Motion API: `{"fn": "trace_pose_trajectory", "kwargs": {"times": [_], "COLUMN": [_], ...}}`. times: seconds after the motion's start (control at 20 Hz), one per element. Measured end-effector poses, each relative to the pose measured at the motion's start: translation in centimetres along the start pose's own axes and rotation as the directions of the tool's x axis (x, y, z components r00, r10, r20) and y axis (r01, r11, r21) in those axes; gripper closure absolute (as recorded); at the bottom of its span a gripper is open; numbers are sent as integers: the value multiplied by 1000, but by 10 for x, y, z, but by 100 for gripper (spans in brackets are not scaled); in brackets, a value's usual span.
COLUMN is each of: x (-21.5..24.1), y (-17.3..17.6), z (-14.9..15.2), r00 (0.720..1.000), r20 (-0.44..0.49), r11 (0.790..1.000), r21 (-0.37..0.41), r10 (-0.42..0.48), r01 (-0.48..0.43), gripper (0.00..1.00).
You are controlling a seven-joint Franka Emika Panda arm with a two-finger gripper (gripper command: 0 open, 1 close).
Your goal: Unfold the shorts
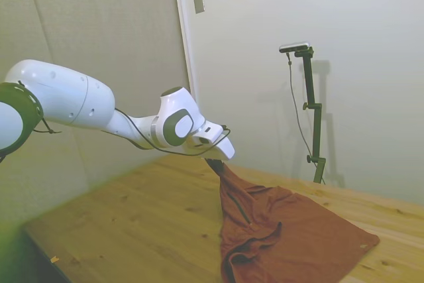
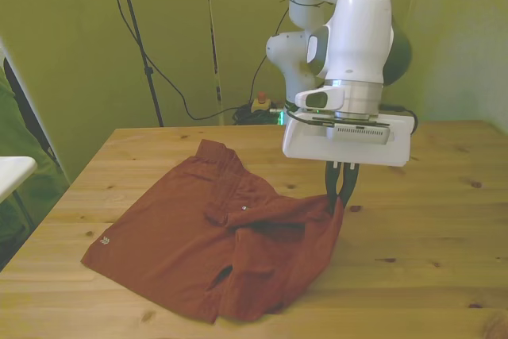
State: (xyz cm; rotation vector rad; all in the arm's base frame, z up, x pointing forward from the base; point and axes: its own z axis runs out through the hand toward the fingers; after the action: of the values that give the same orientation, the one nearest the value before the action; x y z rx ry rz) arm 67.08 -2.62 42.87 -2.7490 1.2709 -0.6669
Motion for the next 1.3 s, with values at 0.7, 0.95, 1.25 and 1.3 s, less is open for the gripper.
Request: {"fn": "trace_pose_trajectory", "kwargs": {"times": [0.7,0.95,1.25,1.3], "x": [55,86,102,106], "y": [41,102,154,163], "z": [-46,-45,-15,-9], "r00": [1000,997,965,955], "r20": [3,23,118,133], "r11": [991,980,957,953], "r21": [-137,-185,-142,-116], "r10": [-5,-76,-236,-264], "r01": [5,79,251,279], "gripper": [0,0,0,0]}}
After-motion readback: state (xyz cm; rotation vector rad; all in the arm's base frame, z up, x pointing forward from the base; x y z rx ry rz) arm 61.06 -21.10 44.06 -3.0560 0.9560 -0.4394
